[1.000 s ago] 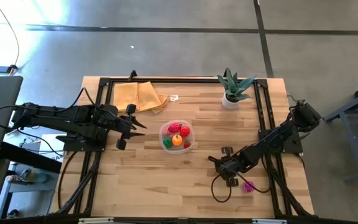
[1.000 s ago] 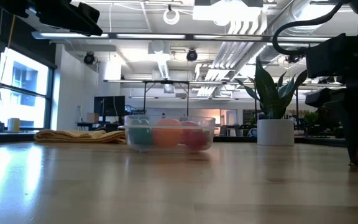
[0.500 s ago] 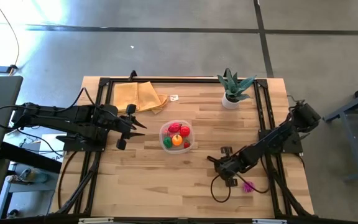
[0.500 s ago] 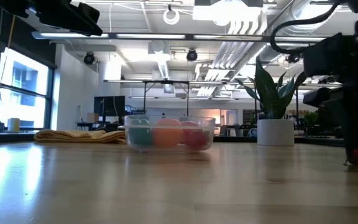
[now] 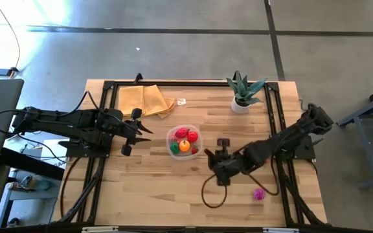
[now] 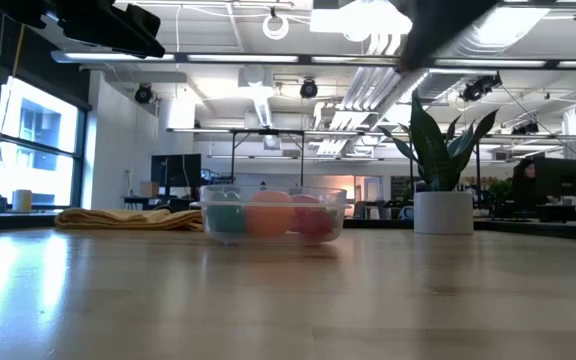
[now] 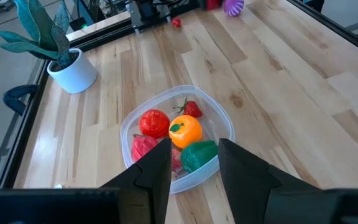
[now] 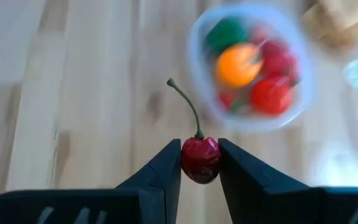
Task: Pick and placing Produce into tupperware
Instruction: Put the left red cherry into the transparent bin
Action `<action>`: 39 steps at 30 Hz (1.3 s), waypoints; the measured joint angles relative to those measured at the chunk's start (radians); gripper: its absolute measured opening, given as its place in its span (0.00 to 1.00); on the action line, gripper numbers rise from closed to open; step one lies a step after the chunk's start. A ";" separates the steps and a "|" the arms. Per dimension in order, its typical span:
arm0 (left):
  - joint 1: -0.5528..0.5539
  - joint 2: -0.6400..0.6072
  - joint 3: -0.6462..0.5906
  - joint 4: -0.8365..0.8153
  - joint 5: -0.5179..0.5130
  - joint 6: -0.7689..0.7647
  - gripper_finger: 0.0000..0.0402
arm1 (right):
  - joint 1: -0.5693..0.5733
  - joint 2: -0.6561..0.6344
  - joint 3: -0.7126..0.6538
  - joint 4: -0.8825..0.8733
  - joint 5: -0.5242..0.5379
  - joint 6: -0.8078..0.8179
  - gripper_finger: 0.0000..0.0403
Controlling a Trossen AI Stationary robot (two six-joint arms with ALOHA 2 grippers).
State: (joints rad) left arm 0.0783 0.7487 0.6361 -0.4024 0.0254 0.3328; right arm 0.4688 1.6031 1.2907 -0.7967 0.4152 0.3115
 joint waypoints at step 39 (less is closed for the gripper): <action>0.000 0.000 0.000 0.001 0.000 0.000 0.30 | -0.528 0.198 -0.256 0.744 -0.589 -0.400 0.22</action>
State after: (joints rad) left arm 0.0781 0.7486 0.6361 -0.4015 0.0254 0.3328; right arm -0.0588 1.8014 1.0346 -0.0528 -0.1736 -0.0883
